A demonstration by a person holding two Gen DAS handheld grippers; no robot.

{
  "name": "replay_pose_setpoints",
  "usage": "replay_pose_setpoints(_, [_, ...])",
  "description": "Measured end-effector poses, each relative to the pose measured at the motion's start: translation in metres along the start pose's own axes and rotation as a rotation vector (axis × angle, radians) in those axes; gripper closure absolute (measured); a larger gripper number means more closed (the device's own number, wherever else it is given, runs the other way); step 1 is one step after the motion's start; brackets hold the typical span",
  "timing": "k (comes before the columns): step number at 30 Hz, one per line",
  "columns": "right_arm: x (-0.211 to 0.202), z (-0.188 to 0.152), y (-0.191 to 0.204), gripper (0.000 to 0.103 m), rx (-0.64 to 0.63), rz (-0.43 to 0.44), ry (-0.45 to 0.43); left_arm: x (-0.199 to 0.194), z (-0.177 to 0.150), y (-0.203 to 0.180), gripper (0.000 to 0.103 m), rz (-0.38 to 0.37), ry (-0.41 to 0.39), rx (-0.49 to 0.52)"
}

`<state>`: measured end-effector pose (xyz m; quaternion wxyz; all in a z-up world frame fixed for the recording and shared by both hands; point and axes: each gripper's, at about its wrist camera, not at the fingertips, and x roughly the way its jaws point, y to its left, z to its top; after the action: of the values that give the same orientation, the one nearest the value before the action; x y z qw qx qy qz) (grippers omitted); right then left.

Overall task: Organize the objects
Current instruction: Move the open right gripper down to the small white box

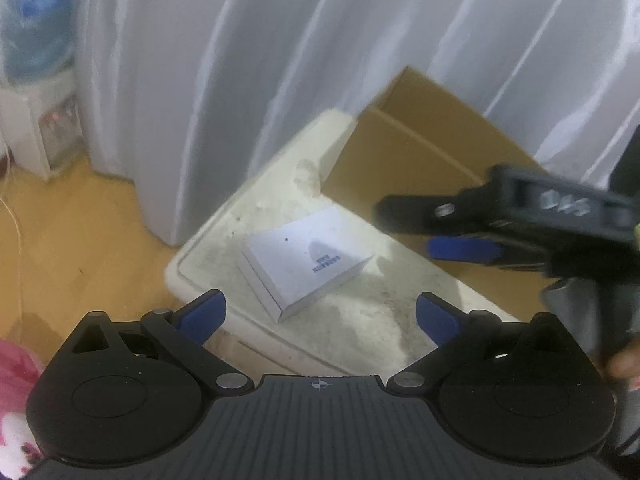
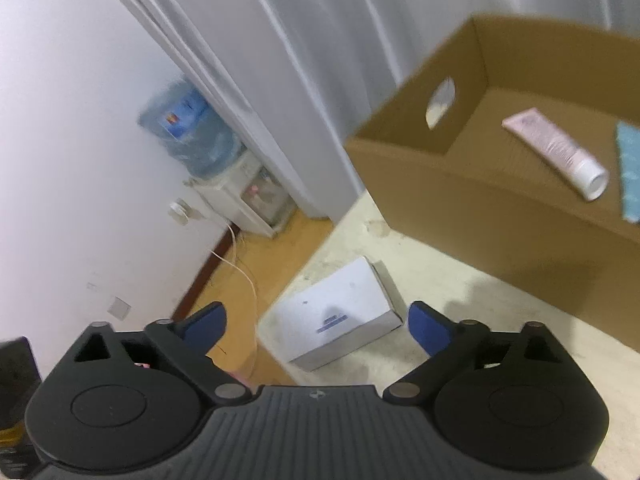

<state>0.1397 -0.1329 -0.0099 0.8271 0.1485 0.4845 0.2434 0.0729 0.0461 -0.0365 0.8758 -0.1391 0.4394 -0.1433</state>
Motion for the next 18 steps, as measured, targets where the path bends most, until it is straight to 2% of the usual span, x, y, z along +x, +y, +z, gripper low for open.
replay_pose_setpoints(3, [0.026,0.005,-0.011,0.019,0.04,-0.014,0.019,0.02,0.01,0.011,0.006,-0.037,0.053,-0.061])
replay_pose_setpoints(8, [0.051,0.007,-0.022,0.026,0.08,-0.006,0.046,0.044,0.015,0.022,0.01,-0.082,0.116,-0.115])
replay_pose_setpoints(12, [0.061,0.008,-0.027,0.029,0.08,0.001,0.07,0.055,0.015,0.028,0.01,-0.128,0.142,-0.159])
replay_pose_setpoints(18, [0.061,0.01,-0.028,0.034,0.06,0.003,0.074,0.059,0.015,0.029,0.009,-0.121,0.144,-0.178])
